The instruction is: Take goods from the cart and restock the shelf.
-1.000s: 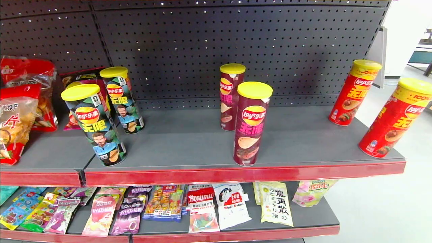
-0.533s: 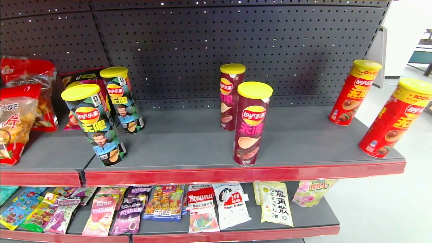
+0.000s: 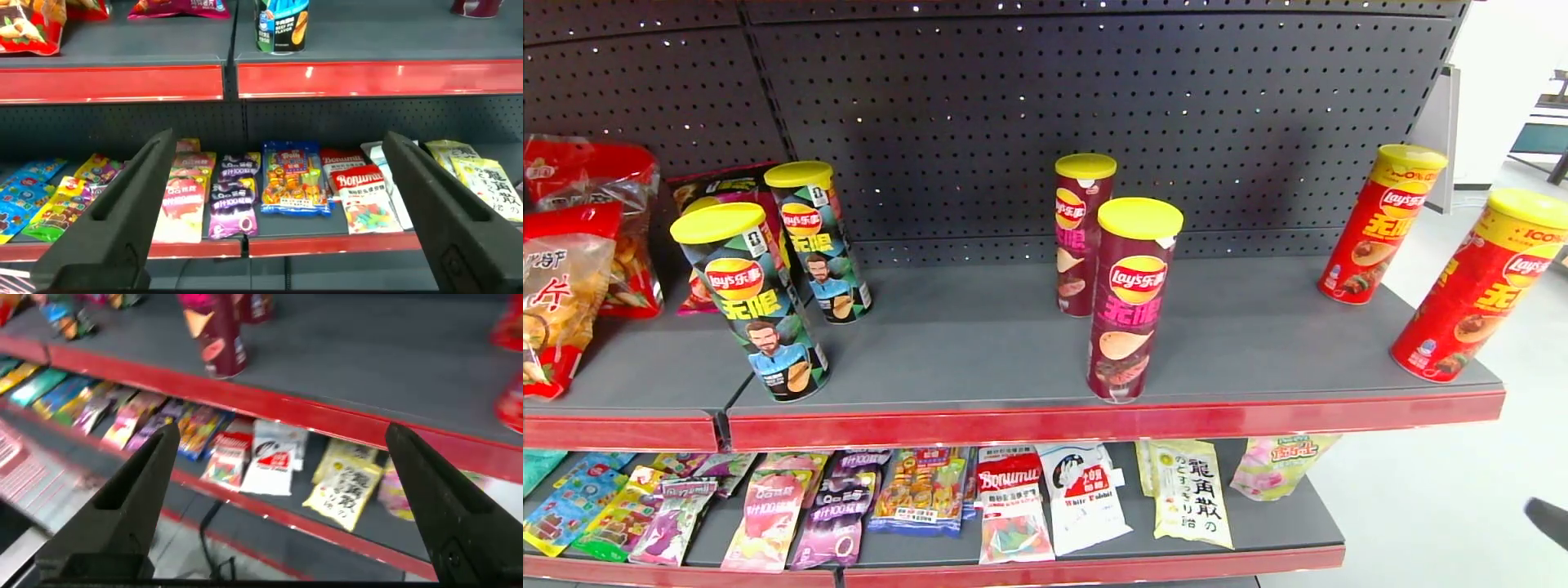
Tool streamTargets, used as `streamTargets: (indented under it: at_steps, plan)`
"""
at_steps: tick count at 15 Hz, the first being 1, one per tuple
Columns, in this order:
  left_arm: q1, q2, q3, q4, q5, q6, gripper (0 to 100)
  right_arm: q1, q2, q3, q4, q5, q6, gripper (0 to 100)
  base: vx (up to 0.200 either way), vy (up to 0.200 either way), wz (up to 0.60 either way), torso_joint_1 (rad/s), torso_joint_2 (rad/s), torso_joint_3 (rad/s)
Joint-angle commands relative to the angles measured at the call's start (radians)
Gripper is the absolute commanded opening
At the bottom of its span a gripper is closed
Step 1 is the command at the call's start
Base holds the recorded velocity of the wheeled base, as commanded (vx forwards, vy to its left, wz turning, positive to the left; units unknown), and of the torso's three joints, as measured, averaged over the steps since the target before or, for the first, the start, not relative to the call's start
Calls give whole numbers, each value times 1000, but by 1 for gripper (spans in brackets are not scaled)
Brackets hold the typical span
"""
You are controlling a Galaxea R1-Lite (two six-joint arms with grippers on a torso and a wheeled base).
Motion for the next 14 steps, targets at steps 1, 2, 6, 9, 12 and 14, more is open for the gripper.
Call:
streamTargets:
  at_steps: [1,2,6,9,12,14]
  plan:
    - [1,1,0,0,1,0,100,101,320,-28,-85,17,-4,100,0,0,0,0,0,0]
    - [1,1,0,0,0,0,100,107,386,-26,-128,17,-4,100,0,0,0,0,0,0]
    - [1,1,0,0,0,0,100,133,633,-34,-313,16,-7,100,0,0,0,0,0,0]
    - [1,1,0,0,0,0,100,162,747,-57,-387,0,-7,100,0,0,0,0,0,0]
    - [1,1,0,0,0,0,100,168,826,-110,-390,-64,-4,100,0,0,0,0,0,0]
    - [1,1,0,0,0,0,100,170,891,-166,-392,-70,-4,100,0,0,0,0,0,0]
